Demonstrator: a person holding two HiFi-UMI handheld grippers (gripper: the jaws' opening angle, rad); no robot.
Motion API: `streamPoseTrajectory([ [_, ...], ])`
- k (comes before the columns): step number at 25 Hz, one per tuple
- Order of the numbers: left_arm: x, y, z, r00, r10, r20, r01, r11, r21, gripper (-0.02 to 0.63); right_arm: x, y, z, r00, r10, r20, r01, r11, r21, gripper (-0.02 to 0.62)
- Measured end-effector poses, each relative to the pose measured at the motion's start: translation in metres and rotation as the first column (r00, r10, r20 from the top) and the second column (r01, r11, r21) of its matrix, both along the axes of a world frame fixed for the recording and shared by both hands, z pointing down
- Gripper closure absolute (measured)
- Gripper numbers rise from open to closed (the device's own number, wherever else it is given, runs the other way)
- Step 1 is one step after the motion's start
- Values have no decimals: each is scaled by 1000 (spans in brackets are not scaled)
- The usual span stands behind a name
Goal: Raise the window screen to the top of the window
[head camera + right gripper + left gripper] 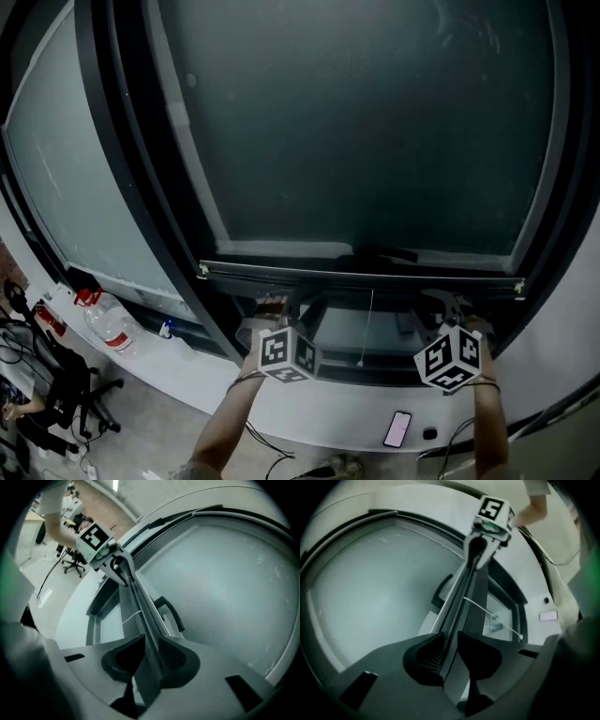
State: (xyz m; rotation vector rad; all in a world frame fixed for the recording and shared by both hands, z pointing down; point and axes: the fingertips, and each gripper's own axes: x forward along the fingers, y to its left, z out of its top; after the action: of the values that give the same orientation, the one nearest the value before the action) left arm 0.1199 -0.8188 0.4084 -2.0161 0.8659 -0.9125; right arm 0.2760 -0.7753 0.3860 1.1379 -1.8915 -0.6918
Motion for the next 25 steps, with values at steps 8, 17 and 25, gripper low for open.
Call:
streamPoseTrajectory([
  [8,-20,-29,8,982,20,189,-9,998,-58,525,10,-25,21,945,-33,-325,-17,989,-150,543],
  [17,-33,-36,7,907,62,417,-33,997,-76,565,14,-29,21,906,-54,-421,-56,968,-243,568],
  [25,-31,-38,13,858,115,500,35,960,-279,586,13,-31,20,894,-95,-438,-100,910,-402,572],
])
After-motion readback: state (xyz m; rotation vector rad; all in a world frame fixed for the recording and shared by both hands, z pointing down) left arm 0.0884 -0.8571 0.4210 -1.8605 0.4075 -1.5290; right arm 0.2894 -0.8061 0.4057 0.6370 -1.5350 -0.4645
